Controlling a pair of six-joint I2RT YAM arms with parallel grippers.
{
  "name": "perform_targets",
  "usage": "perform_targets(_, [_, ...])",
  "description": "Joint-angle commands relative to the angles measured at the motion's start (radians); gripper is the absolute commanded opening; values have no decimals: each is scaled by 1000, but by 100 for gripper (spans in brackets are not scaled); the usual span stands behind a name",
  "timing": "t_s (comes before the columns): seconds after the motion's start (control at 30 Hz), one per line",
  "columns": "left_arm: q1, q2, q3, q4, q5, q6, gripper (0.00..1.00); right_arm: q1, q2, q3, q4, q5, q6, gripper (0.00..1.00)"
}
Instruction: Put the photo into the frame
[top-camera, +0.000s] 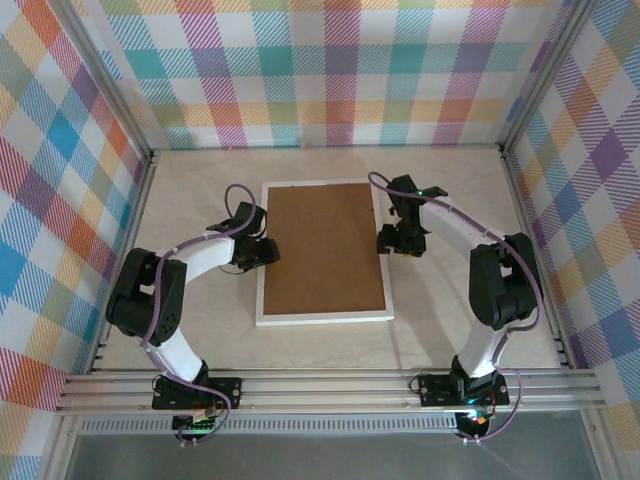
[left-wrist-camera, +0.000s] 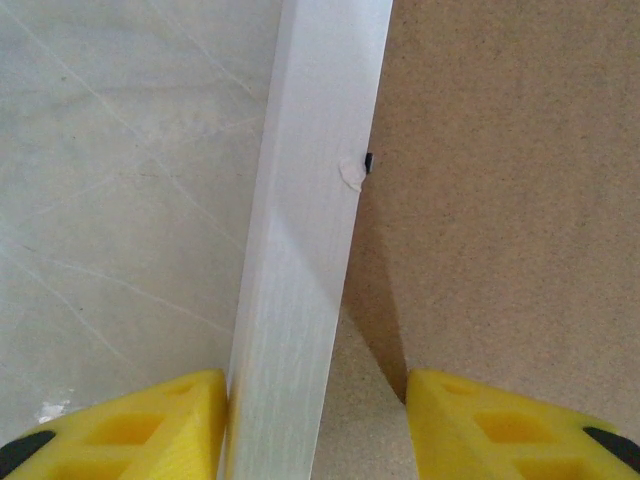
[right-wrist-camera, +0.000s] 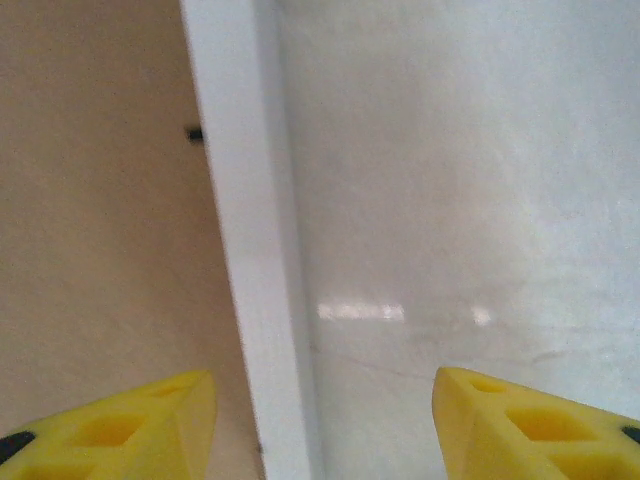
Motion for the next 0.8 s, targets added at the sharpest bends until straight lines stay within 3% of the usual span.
perform_targets(0.0, [-15, -31, 1, -13, 15, 4, 51, -7, -48, -61, -38, -19, -2, 60])
perform_targets(0.27, [-15, -27, 2, -15, 22, 1, 50, 6, -77, -161, 6, -99, -3, 61])
perform_targets(0.77, [-15, -28, 0, -13, 27, -1, 50, 34, -56, -217, 42, -115, 29, 61])
